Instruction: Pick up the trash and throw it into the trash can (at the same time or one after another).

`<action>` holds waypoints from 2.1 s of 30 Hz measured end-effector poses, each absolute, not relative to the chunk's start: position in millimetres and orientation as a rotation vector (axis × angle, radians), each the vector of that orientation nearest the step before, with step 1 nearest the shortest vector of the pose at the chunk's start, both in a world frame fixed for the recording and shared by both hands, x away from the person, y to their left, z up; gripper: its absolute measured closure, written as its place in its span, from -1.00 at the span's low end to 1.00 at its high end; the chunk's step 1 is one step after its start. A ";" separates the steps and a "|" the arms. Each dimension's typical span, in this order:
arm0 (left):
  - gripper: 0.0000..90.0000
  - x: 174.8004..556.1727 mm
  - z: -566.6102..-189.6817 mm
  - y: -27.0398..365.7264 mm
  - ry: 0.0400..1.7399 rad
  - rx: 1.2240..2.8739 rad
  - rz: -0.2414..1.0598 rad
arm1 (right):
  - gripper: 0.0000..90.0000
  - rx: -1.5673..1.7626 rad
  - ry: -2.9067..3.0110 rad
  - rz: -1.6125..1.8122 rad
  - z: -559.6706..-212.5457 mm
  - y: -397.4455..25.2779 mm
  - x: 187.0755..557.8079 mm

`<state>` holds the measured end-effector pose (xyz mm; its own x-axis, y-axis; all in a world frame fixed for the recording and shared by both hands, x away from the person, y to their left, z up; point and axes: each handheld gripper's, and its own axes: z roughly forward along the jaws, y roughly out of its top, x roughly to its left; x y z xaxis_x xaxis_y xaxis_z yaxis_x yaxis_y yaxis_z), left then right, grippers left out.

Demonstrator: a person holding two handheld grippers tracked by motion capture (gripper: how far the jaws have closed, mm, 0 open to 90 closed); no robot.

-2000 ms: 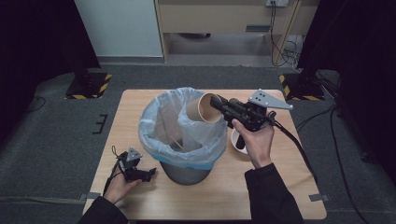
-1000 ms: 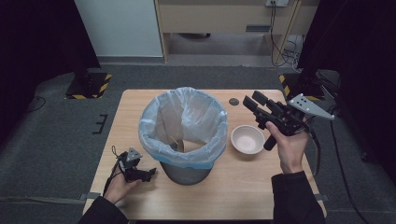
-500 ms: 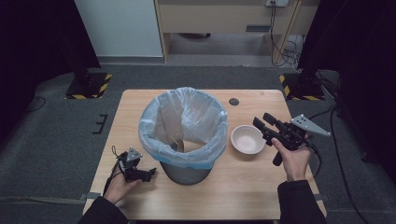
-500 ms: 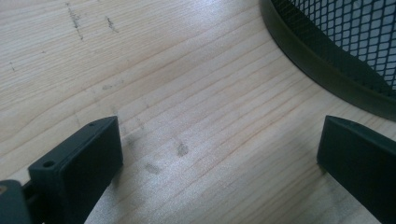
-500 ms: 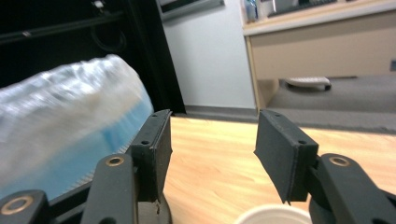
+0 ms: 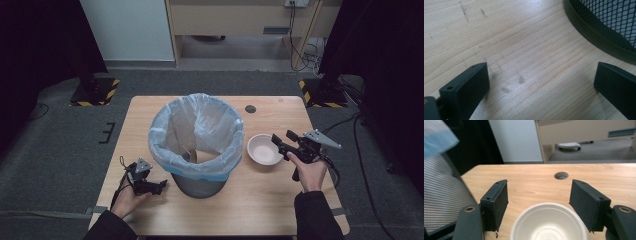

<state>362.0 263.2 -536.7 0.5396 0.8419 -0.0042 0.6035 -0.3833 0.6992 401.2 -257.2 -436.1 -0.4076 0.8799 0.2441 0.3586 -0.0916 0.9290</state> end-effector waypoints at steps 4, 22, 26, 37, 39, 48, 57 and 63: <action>-1.00 362.0 -536.7 263.2 1.163 2.121 0.469 | -0.41 1.372 1.731 1.459 -448.6 -261.4 406.2; -1.00 362.0 -536.7 263.2 1.162 2.122 0.469 | -0.33 1.483 1.766 1.219 -490.8 -275.7 429.0; -1.00 362.0 -536.7 263.2 1.162 2.122 0.469 | -0.28 1.549 1.779 1.161 -499.1 -275.2 432.1; -1.00 362.0 -536.7 263.2 1.162 2.122 0.469 | -0.01 1.597 1.875 1.075 -514.3 -269.1 435.5; -1.00 362.0 -536.7 263.2 1.162 2.122 0.469 | 0.11 1.610 1.909 1.061 -517.9 -266.8 435.5; -1.00 362.0 -536.7 263.1 1.163 2.121 0.469 | 0.64 1.666 1.961 1.058 -518.7 -265.3 432.1; -1.00 362.0 -536.7 263.2 1.163 2.122 0.469 | 0.82 1.699 1.894 1.172 -499.2 -268.6 428.1; -1.00 361.9 -536.7 263.1 1.163 2.121 0.470 | 0.84 1.670 1.796 1.264 -476.4 -278.4 423.0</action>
<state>361.9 263.1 -536.7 0.5389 0.8424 -0.0038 0.6036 -0.3829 0.6993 423.0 -278.4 -476.4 -0.2216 0.9306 0.2915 0.5885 -0.1107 0.8009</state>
